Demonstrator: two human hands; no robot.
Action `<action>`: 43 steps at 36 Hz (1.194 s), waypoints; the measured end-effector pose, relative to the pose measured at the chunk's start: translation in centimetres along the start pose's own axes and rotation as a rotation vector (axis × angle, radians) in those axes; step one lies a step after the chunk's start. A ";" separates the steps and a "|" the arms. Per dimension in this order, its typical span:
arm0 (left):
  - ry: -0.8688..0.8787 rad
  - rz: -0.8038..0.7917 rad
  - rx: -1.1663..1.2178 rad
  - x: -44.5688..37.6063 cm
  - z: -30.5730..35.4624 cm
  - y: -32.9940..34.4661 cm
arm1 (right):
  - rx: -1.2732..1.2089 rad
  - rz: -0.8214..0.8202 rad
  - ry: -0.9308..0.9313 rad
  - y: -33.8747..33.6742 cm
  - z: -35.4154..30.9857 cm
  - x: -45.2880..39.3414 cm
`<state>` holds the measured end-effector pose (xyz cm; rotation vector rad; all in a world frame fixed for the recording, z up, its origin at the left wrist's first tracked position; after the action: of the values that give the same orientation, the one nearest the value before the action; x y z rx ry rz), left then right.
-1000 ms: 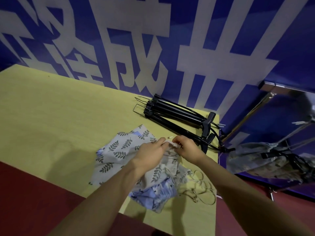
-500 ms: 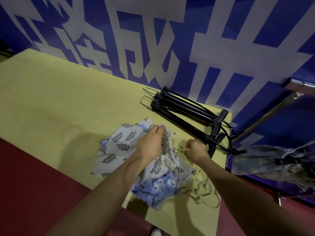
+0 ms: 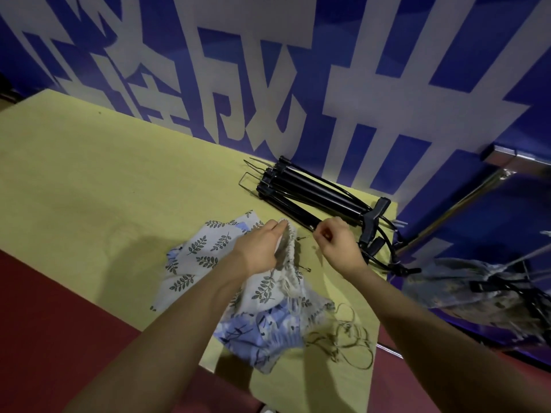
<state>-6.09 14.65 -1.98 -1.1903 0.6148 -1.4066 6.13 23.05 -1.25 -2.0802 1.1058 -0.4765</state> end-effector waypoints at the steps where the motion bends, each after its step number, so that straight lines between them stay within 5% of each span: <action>1: -0.009 -0.012 0.015 0.0 -0.1 0.0 | -0.034 -0.002 -0.022 -0.2 -0.9 -0.2; 7: -0.009 -0.040 0.151 0.5 0.0 -1.1 | -0.090 -0.125 -0.126 1.2 -5.4 0.8; 17: 0.039 -0.030 0.257 1.3 0.8 -2.4 | 0.220 -0.140 -0.127 3.6 -6.1 1.5; 29: 0.012 0.009 0.348 0.7 0.2 -2.6 | -0.243 -0.340 0.036 5.1 -2.9 1.1; 37: -0.078 0.108 0.245 -0.8 -0.3 -3.1 | -0.273 -0.199 0.096 3.5 -0.9 -0.4; 40: -0.143 0.144 0.263 -1.5 -0.7 -3.4 | -0.117 -0.053 0.135 1.7 0.9 -2.2; 43: -0.201 0.213 0.243 -2.1 -1.1 -4.1 | 0.140 -0.113 0.154 1.6 2.5 -4.0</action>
<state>-9.05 17.25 0.57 -1.0242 0.4033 -1.1303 4.48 26.85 -4.12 -2.0165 1.0137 -0.7588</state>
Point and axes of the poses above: each hand's wrist, its own x-axis away from the middle knuckle, its own y-axis out of the palm, z = x × y, the point moved 10 cm from there along -x, towards the middle knuckle, and after that the axes turned 3 degrees about x, right-handed, at the moved point
